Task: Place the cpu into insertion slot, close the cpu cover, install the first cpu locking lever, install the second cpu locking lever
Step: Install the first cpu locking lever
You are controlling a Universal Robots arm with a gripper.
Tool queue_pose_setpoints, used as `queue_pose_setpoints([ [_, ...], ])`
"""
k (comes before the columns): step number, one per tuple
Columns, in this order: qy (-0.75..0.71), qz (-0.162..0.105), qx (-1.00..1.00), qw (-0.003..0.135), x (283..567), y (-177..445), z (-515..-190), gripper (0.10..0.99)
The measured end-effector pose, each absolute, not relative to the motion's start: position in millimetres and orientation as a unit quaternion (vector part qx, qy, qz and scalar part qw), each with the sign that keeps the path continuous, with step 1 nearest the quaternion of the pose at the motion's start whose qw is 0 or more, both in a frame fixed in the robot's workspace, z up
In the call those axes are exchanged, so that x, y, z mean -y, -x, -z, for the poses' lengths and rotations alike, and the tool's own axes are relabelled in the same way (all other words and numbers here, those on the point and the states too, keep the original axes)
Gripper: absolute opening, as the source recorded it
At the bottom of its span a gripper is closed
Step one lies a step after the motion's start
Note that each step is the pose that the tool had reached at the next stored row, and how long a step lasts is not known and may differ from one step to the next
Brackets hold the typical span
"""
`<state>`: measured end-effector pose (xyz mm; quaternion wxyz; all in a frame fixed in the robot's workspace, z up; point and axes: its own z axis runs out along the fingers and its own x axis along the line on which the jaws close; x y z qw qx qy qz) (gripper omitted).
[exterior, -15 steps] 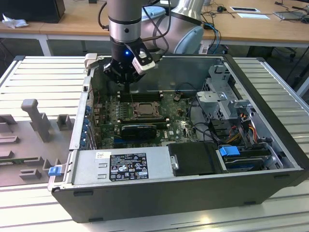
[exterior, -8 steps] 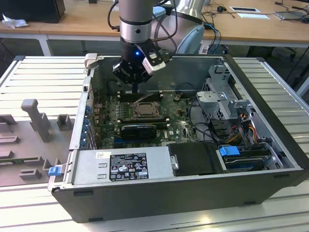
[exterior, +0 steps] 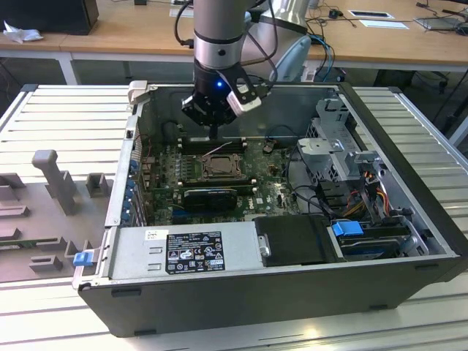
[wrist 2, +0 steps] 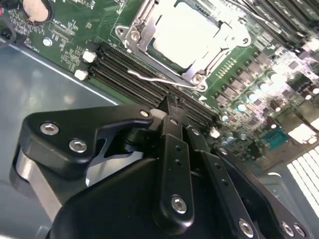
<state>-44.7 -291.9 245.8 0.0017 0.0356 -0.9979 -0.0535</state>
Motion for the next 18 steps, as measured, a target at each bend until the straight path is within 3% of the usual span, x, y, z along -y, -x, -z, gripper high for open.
queue_pose_setpoints([
  [18,-0.035,0.059,0.998,0.002,288.5,26.0,-221.7,0.106],
])
